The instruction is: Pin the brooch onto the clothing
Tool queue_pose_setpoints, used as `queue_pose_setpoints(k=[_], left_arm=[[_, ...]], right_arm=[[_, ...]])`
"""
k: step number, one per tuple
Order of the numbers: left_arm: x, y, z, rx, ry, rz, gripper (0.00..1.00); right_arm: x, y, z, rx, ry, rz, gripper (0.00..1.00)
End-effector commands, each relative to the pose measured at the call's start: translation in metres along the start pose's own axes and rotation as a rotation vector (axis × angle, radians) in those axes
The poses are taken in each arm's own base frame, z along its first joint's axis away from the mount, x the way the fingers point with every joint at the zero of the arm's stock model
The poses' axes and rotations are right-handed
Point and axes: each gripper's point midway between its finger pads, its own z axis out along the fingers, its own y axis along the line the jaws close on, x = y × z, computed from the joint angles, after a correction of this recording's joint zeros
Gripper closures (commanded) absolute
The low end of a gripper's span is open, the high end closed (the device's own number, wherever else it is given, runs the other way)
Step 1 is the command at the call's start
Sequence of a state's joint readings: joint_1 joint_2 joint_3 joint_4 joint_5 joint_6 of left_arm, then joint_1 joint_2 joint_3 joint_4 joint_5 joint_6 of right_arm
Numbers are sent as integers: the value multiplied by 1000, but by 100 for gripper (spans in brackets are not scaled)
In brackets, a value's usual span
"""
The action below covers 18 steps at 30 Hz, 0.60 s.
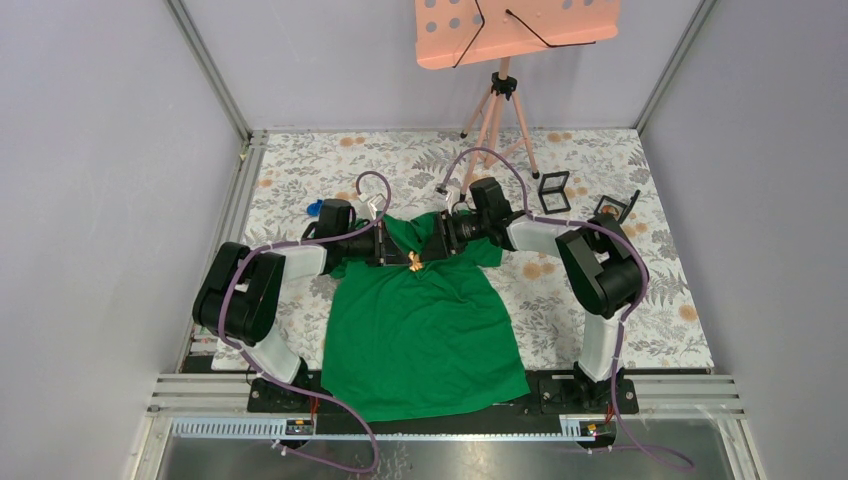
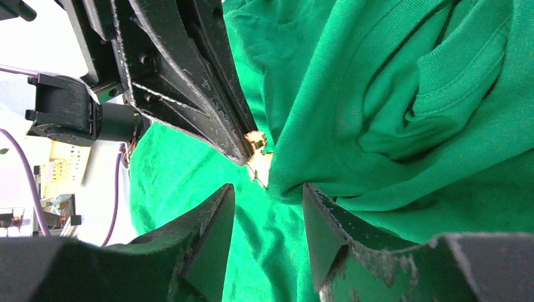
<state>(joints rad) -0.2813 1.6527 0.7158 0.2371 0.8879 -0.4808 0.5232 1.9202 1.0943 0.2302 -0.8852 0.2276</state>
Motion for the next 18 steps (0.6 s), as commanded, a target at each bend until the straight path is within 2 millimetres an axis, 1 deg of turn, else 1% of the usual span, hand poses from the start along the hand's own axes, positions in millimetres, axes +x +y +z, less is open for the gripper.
queue_pose_setpoints(k=[1, 8, 14, 18], left_arm=[[-21, -20, -1, 80, -32, 78, 100], [-19, -20, -1, 83, -29, 73, 100], [-19, -21, 0, 95, -20, 73, 100], [-18, -22, 2, 101, -14, 72, 100]], right_arm=[[-2, -2, 3, -31, 2, -30, 49], [0, -5, 7, -44, 2, -29, 58], [-1, -3, 8, -63, -1, -26, 63], [-2, -2, 9, -74, 1, -25, 64]])
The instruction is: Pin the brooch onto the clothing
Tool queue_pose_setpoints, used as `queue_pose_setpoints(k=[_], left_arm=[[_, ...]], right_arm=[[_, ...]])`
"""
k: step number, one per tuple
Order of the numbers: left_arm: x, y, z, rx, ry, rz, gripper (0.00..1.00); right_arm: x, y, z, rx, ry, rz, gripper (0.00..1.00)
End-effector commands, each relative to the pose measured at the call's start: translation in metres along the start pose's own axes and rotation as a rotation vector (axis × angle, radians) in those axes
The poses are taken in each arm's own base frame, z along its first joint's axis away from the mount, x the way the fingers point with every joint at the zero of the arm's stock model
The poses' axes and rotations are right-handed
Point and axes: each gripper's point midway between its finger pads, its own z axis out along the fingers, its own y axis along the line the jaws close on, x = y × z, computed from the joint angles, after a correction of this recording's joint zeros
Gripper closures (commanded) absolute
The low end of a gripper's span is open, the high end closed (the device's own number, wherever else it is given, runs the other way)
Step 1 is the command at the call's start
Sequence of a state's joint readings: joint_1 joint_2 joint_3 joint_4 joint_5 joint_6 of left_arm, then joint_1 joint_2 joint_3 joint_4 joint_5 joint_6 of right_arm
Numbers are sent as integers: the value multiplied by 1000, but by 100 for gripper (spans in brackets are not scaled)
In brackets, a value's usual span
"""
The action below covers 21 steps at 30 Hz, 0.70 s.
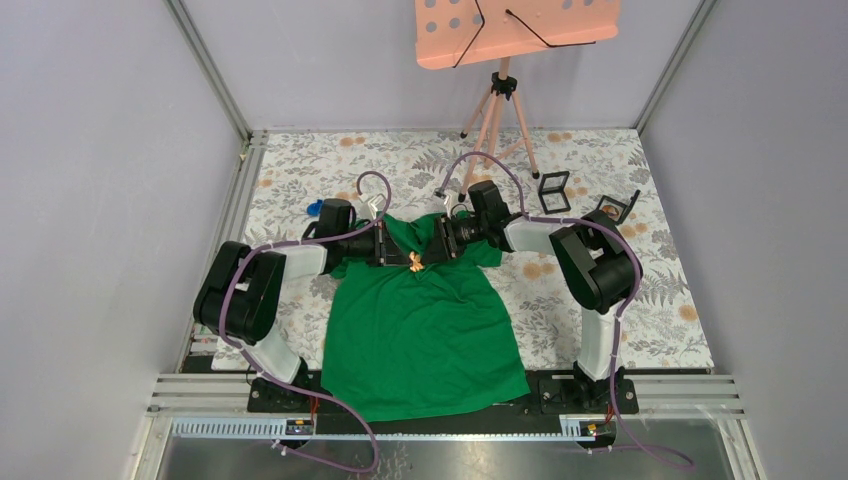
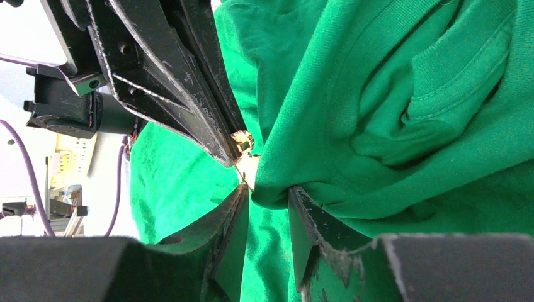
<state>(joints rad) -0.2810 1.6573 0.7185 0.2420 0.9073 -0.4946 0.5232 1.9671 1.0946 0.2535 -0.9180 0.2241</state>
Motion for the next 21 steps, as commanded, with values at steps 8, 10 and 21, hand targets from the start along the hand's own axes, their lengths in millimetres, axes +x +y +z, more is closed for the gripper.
queue_pose_setpoints(k=[8, 10, 21], left_arm=[[-18, -21, 6, 90, -3, 82, 100], [-18, -21, 7, 91, 0, 82, 100], [-14, -24, 12, 101, 22, 83, 100]], right_arm=[[-10, 4, 4, -55, -14, -32, 67], [-10, 4, 4, -55, -11, -28, 67], [-9, 2, 6, -50, 1, -21, 71]])
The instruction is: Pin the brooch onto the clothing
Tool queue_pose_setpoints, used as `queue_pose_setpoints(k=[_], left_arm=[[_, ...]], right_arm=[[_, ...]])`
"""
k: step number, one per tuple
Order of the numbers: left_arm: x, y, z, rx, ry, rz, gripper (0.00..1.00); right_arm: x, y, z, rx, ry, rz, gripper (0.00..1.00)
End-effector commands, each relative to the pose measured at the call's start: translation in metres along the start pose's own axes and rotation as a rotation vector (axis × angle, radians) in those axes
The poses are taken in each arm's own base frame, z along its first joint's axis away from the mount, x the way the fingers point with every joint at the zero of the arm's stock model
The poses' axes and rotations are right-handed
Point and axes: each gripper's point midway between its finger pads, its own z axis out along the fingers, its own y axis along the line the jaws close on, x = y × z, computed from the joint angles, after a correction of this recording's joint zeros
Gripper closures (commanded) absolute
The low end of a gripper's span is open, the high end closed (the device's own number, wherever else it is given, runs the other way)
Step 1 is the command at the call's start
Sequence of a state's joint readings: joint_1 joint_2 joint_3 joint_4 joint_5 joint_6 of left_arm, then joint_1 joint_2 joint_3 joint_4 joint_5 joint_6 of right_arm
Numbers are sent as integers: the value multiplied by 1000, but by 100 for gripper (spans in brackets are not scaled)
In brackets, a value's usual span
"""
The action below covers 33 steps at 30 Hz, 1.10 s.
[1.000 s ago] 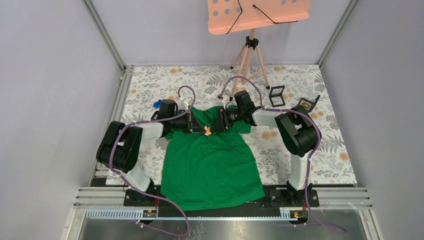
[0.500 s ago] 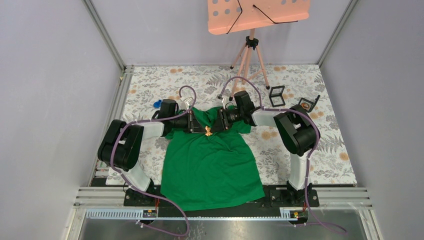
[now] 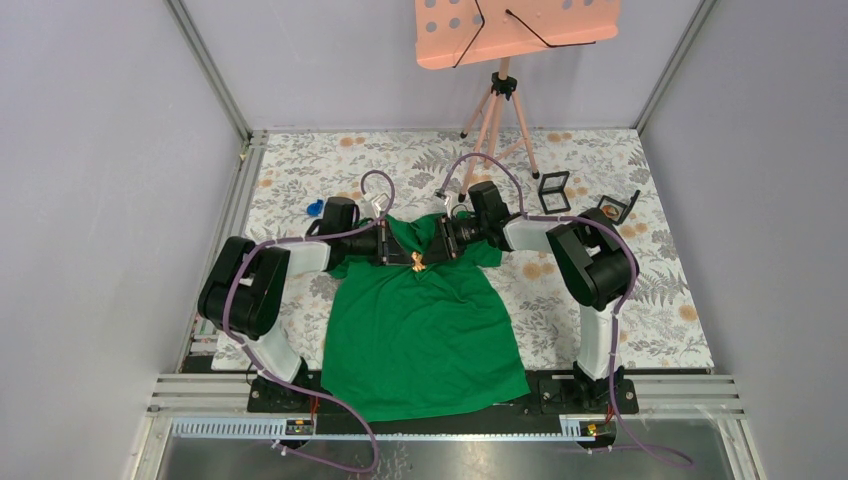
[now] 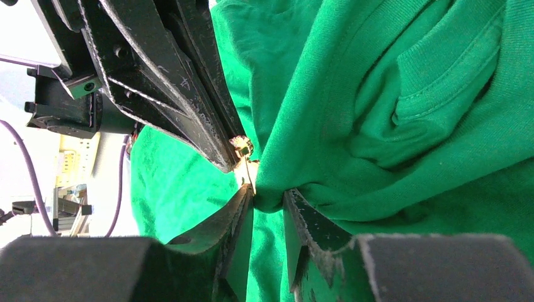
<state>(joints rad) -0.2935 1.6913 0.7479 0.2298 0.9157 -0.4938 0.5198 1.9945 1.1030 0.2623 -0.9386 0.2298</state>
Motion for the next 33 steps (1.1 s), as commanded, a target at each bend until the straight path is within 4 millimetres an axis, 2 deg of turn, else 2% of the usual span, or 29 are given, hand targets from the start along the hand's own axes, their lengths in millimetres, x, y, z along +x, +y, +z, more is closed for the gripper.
queue_pose_setpoints(k=[1, 33], left_arm=[[-14, -25, 6, 92, 4, 92, 100], [-14, -9, 23, 27, 64, 24, 100]], right_arm=[[-11, 6, 3, -34, -5, -36, 71], [-7, 7, 7, -45, 20, -28, 70]])
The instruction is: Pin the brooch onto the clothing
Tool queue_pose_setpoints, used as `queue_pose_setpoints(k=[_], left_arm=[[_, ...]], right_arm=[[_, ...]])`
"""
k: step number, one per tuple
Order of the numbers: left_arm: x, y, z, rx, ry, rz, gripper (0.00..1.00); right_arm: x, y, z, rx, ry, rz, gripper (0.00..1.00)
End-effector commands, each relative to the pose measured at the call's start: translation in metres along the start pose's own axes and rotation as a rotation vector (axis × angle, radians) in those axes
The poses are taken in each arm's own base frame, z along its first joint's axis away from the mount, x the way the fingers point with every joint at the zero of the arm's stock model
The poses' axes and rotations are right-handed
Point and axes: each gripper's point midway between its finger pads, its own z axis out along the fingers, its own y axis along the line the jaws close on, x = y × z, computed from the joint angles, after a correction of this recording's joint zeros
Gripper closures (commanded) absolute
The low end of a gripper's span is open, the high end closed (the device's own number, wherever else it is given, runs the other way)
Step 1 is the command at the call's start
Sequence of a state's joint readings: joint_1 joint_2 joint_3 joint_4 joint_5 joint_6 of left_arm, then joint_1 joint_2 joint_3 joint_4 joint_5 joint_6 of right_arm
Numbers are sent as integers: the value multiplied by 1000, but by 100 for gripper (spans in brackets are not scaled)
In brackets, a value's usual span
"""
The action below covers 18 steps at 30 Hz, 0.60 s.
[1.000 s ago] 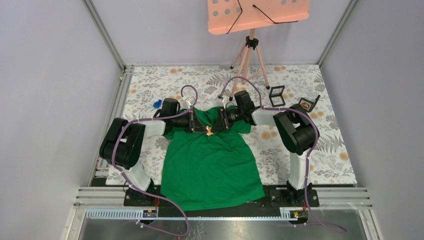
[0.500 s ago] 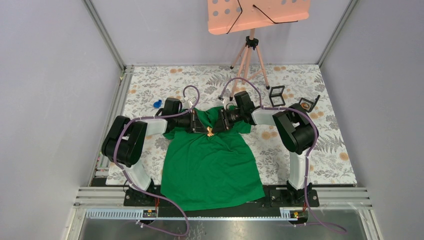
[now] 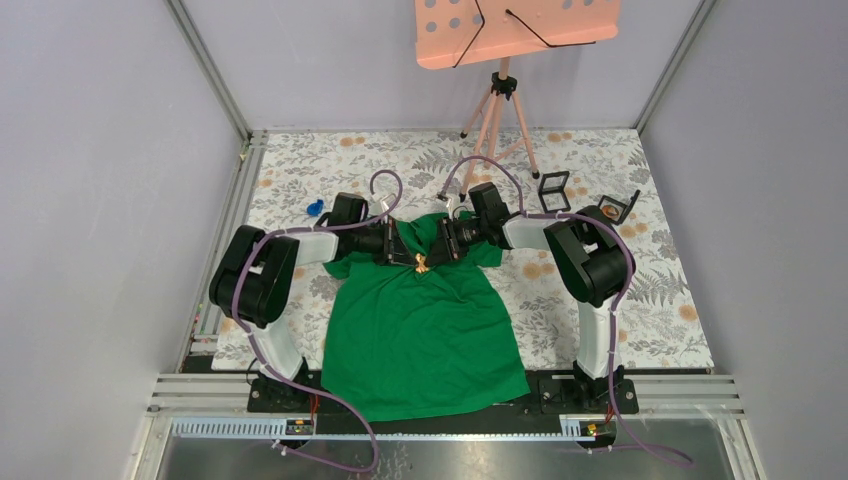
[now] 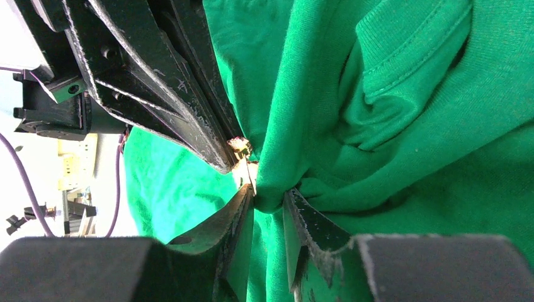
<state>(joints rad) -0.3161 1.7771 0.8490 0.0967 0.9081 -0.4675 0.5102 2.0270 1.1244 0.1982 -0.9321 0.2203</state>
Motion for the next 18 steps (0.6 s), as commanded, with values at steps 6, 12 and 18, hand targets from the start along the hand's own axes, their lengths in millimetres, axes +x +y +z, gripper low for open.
queue_pose_setpoints(k=[6, 12, 18], left_arm=[[-18, -18, 11, 53, -6, 74, 100], [-20, -21, 14, 55, 3, 81, 100], [-20, -21, 17, 53, 14, 75, 100]], right_arm=[[-15, 20, 6, -71, -7, -79, 70], [-14, 19, 7, -70, 3, -76, 70], [-12, 19, 8, -68, 16, -76, 70]])
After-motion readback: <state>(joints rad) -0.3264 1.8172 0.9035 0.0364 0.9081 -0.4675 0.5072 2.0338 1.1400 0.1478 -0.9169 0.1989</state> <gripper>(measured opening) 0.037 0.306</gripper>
